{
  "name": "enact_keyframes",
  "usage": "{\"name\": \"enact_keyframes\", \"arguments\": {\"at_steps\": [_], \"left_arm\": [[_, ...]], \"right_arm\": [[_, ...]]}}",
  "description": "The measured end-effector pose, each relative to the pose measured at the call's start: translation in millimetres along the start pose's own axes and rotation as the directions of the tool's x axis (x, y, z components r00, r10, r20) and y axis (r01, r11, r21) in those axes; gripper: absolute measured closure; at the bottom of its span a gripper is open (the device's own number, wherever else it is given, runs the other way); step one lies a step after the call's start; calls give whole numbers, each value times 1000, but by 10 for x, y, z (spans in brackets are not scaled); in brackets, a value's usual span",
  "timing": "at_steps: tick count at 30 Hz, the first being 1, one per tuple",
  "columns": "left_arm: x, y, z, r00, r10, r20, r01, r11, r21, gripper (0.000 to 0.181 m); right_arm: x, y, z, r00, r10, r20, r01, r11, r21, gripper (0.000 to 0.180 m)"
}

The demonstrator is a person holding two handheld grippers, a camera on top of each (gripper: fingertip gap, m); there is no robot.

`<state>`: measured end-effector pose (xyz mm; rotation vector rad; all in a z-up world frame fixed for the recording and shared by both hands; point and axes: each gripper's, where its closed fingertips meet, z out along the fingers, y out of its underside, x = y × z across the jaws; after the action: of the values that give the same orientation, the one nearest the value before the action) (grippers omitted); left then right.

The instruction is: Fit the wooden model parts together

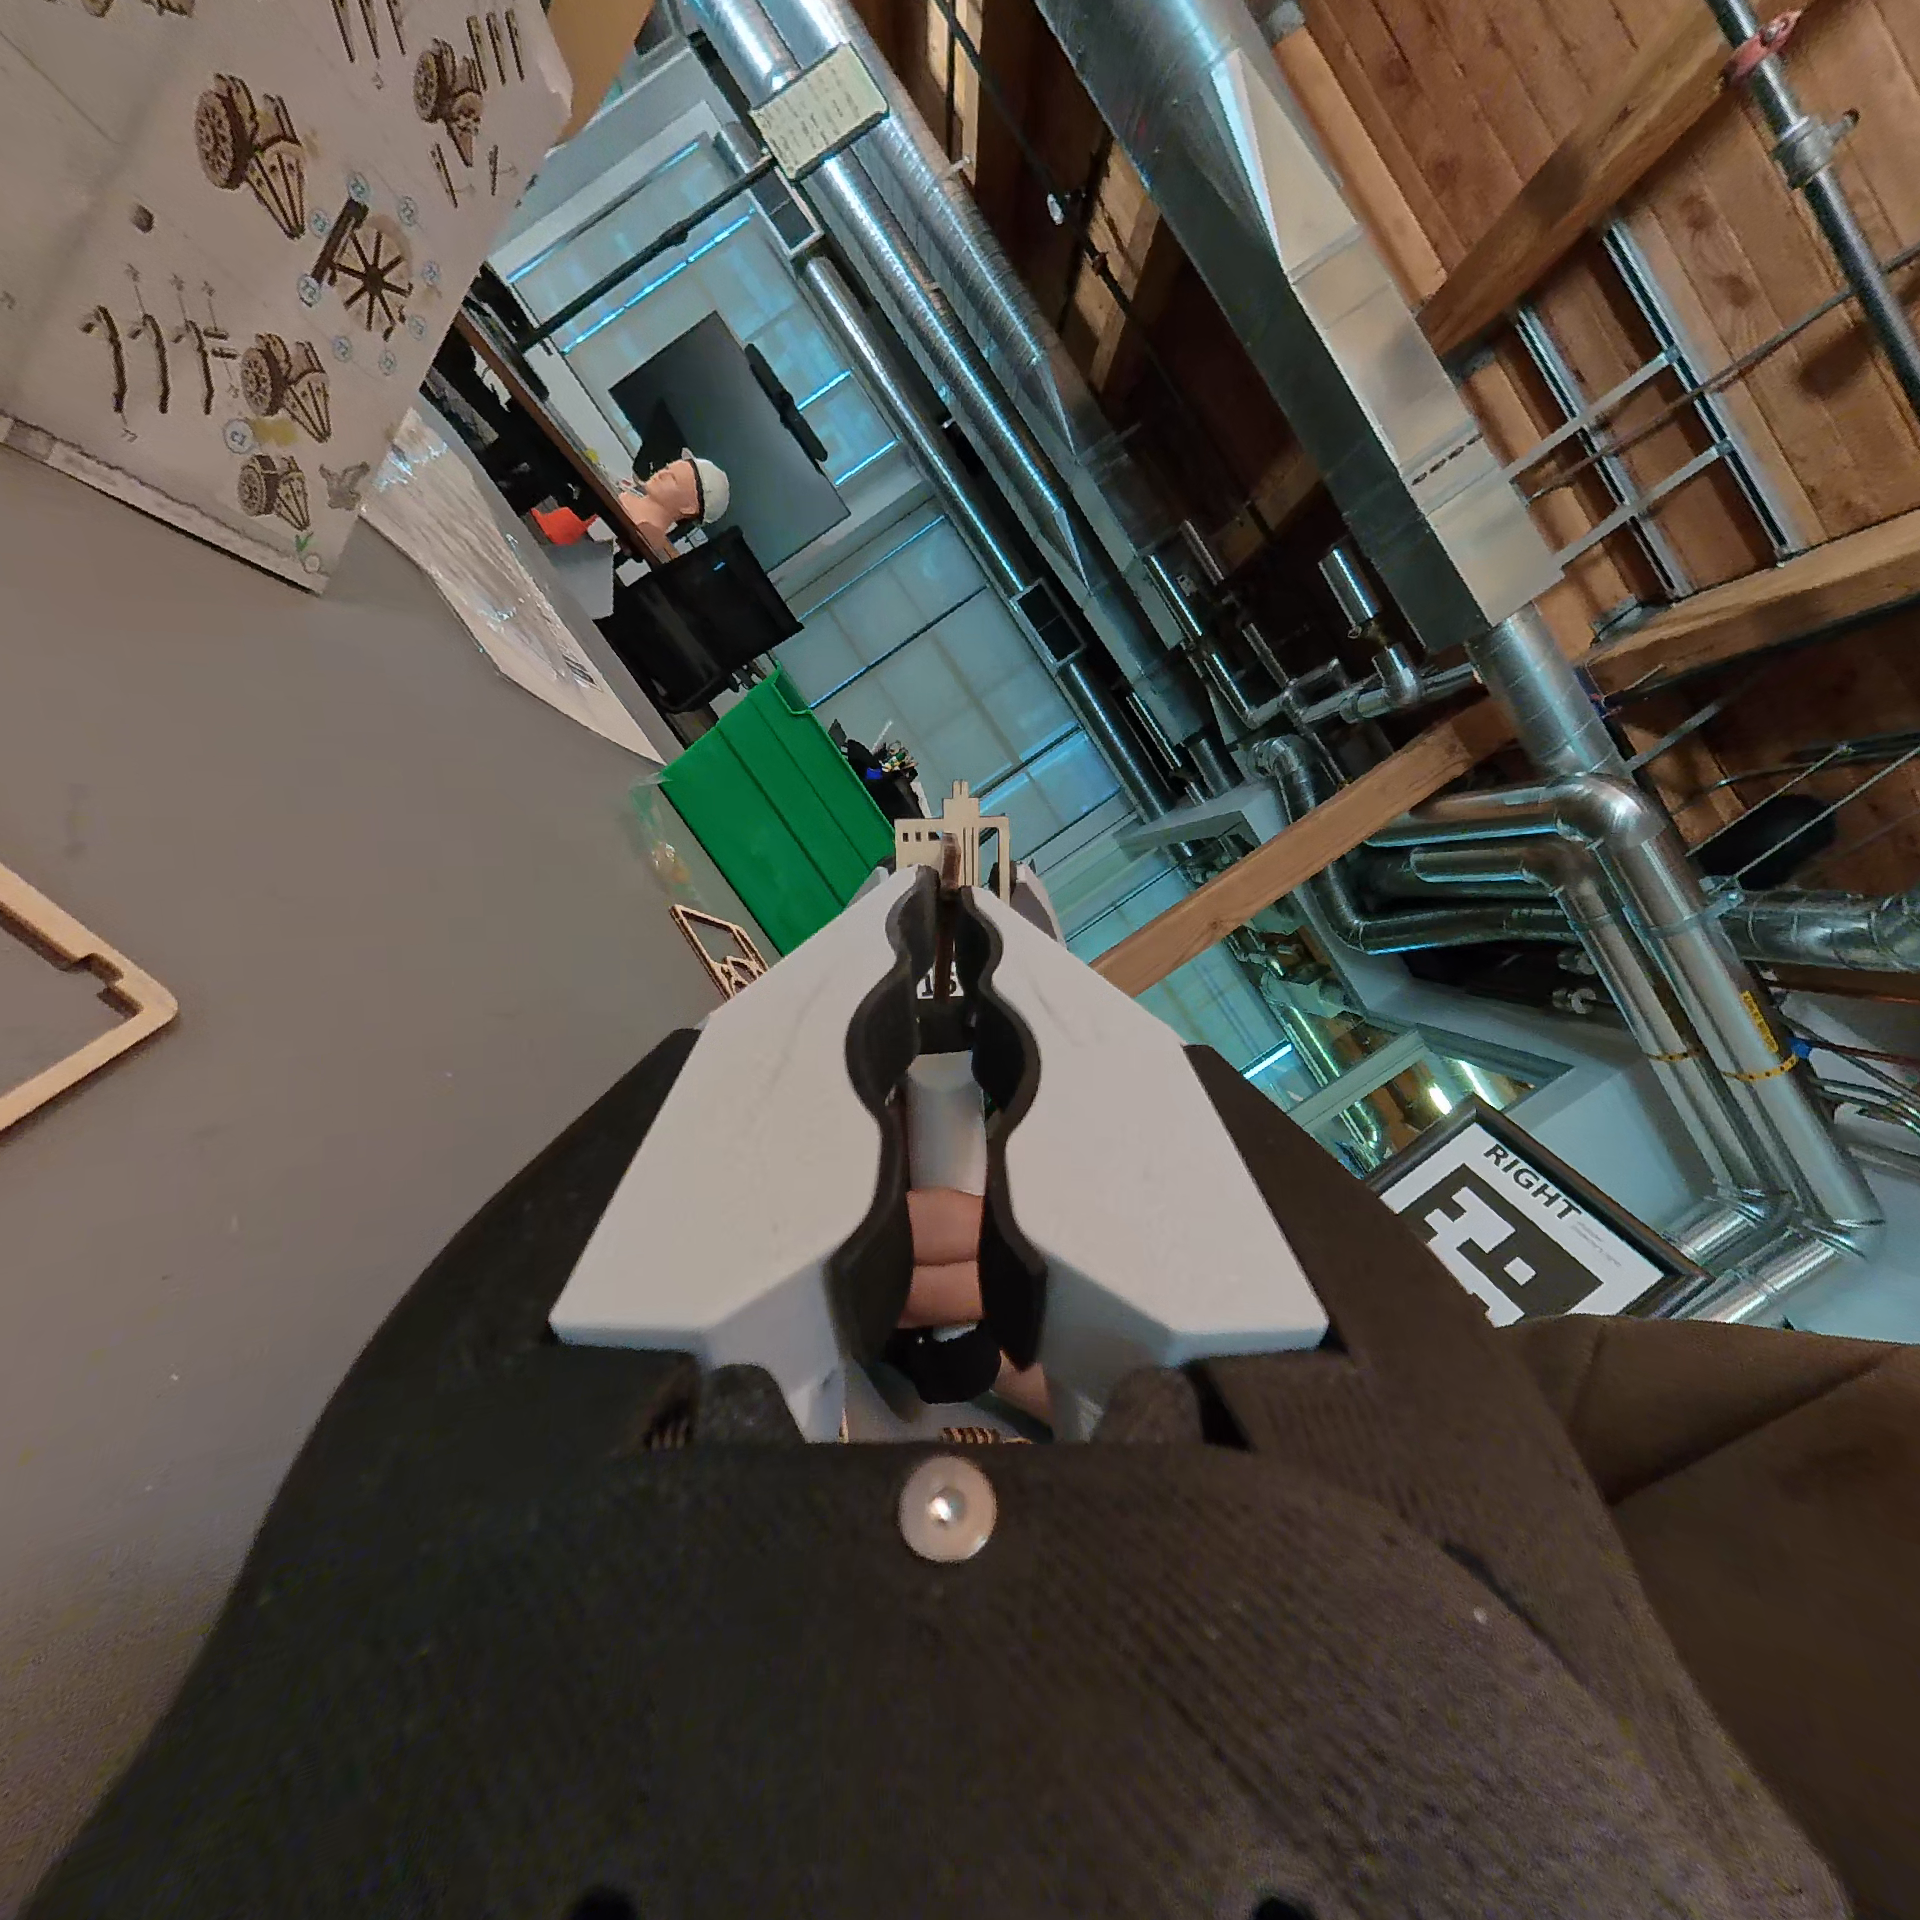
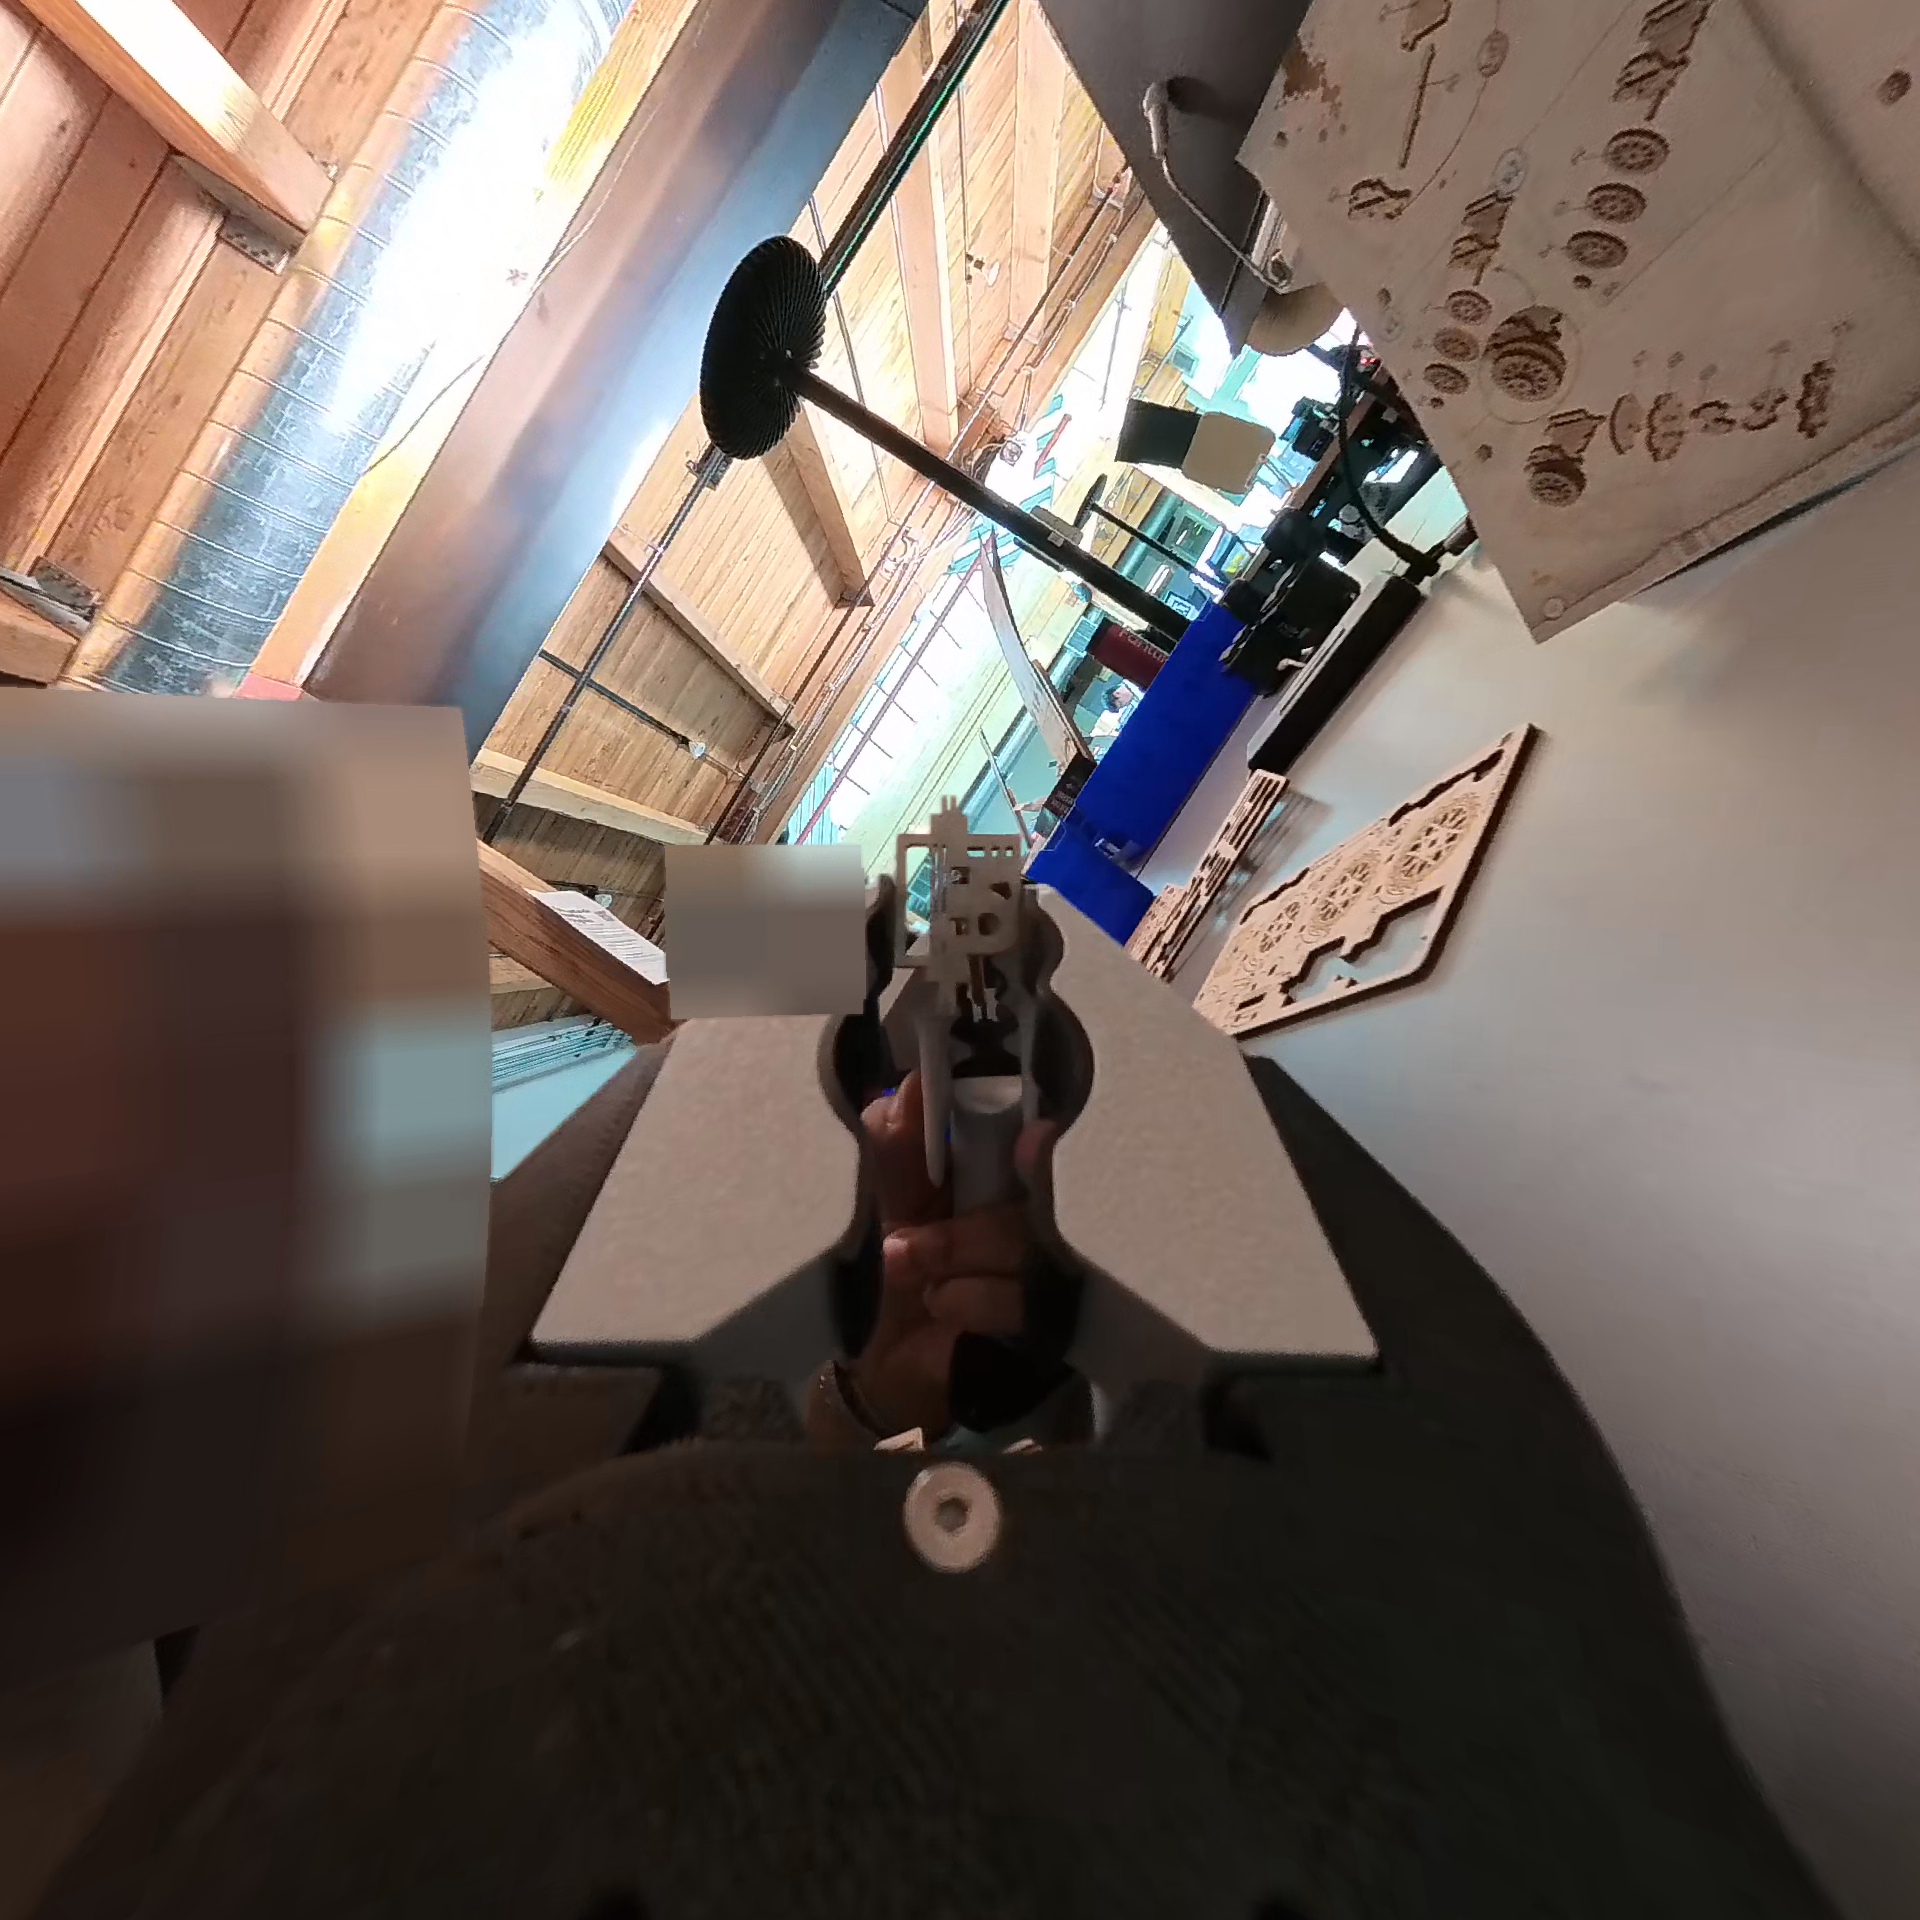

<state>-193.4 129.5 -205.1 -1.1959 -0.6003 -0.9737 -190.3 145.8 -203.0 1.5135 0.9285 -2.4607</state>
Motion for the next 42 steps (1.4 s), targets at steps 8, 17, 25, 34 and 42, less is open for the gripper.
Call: {"name": "enact_keyframes", "arguments": {"at_steps": [8, 17, 25, 34, 42], "left_arm": [[-9, -13, -7, 1000, -18, -5, 18, 1000, -3, 180], [-3, -8, -6, 999, -41, -18, 41, 999, -5, 180], [-37, -8, -13, 1000, -11, 17, 11, 1000, -18, 180], [-73, 40, -56, 999, -33, 23, 35, 992, -124, 180], [-82, 121, -116, 999, -44, 18, 47, 967, -250, 180]], "right_arm": [[16, 8, 3, 1000, -14, -16, 13, 1000, -4, 157], [23, -1, 2, 999, -33, -28, 33, 999, 4, 157], [58, 7, 3, 999, -22, -46, 22, 1000, -5, 157], [102, 109, -24, 997, -16, -79, 6, 992, -126, 157], [116, 256, -68, 996, -26, -90, 2, 964, -265, 157]]}}
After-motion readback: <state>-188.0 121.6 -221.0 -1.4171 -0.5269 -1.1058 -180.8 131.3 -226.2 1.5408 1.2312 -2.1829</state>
